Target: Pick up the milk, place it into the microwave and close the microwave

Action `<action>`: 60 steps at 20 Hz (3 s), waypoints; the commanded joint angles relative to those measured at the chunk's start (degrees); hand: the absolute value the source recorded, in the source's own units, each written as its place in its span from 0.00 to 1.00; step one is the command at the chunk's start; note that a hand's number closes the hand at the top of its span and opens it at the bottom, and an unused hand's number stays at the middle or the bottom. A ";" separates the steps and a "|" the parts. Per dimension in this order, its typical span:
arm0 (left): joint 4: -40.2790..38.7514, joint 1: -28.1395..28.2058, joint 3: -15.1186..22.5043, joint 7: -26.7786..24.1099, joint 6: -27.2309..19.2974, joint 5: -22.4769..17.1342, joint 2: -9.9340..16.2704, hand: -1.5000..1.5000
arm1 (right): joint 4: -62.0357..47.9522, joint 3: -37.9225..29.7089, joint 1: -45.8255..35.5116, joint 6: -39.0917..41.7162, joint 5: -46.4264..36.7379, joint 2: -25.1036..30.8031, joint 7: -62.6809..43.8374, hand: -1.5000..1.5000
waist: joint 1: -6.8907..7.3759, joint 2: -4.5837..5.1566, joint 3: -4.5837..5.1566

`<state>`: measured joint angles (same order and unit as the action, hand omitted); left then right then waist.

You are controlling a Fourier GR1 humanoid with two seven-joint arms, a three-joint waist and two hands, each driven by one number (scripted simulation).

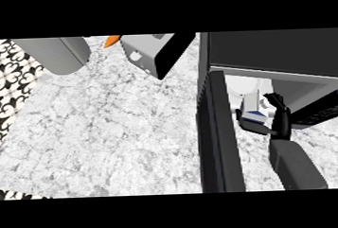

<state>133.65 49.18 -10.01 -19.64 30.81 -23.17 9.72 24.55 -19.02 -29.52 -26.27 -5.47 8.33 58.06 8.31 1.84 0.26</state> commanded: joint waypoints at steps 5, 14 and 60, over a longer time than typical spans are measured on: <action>0.47 -1.37 -0.29 1.43 -0.44 -0.45 1.07 0.00 | -0.28 2.14 -11.82 3.67 -0.99 4.73 -7.72 0.00 | 4.49 1.59 -0.66; -0.49 -3.81 -0.30 2.88 -0.51 -0.92 2.55 0.00 | -1.26 7.60 -11.85 -0.68 -4.59 3.85 -12.41 0.00 | 5.74 1.45 -0.03; -16.34 -17.75 20.72 7.51 2.98 17.67 -1.61 0.00 | -11.68 4.21 -15.56 42.57 5.08 2.20 -10.78 0.00 | -8.69 -1.95 -0.26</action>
<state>120.66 34.82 9.29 -11.71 33.93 -8.68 8.90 12.05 -14.86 -50.17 10.96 -1.35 12.17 44.41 1.16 0.41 0.02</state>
